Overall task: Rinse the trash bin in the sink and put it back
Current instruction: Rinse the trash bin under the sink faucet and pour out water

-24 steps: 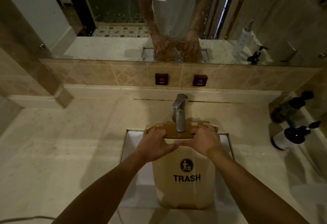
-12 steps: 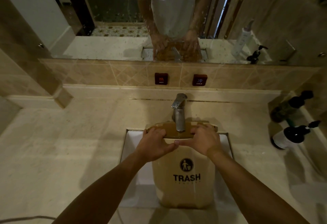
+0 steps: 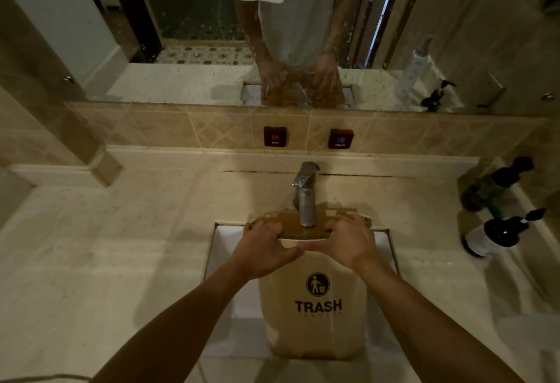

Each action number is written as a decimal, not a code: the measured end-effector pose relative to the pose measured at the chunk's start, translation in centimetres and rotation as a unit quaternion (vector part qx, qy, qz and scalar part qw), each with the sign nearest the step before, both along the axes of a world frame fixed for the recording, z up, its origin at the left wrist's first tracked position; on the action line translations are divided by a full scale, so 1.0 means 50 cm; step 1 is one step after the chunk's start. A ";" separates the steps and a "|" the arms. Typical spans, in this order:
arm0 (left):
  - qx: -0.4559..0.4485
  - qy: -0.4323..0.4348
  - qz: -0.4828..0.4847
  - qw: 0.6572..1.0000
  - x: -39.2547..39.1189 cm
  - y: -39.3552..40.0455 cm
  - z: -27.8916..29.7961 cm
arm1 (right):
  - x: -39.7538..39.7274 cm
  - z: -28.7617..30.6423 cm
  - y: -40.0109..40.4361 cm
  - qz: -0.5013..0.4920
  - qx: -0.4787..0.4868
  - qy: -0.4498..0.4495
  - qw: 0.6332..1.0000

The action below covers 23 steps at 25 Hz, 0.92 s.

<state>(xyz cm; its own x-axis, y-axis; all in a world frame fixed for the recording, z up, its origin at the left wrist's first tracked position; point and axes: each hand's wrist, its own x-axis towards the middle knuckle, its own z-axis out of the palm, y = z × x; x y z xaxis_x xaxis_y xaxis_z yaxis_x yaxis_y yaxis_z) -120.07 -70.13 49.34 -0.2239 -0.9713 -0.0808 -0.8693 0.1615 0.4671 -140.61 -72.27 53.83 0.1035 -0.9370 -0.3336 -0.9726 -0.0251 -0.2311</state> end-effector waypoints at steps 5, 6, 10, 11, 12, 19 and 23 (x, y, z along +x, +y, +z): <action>0.002 -0.001 -0.003 1.000 0.000 0.003 0.004 | 0.001 0.000 0.003 -0.006 -0.001 -0.007 1.000; 0.002 -0.002 -0.002 1.000 0.000 0.004 0.003 | 0.000 -0.002 0.003 -0.008 -0.002 -0.010 1.000; 0.003 -0.005 0.001 1.000 0.002 0.001 -0.005 | 0.002 -0.003 0.002 -0.009 -0.003 -0.004 1.000; 0.002 -0.008 0.002 1.000 0.002 0.000 -0.007 | 0.002 -0.002 0.002 -0.010 -0.001 -0.005 1.000; 0.003 -0.008 0.003 1.000 0.002 -0.001 -0.008 | 0.002 -0.002 0.002 -0.012 0.000 -0.006 1.000; 0.014 -0.003 -0.001 1.000 -0.001 -0.001 -0.002 | 0.001 0.001 0.003 -0.006 0.003 0.001 1.000; 0.014 0.000 -0.002 1.000 0.003 0.000 -0.001 | 0.004 0.008 0.005 -0.002 0.004 0.002 1.000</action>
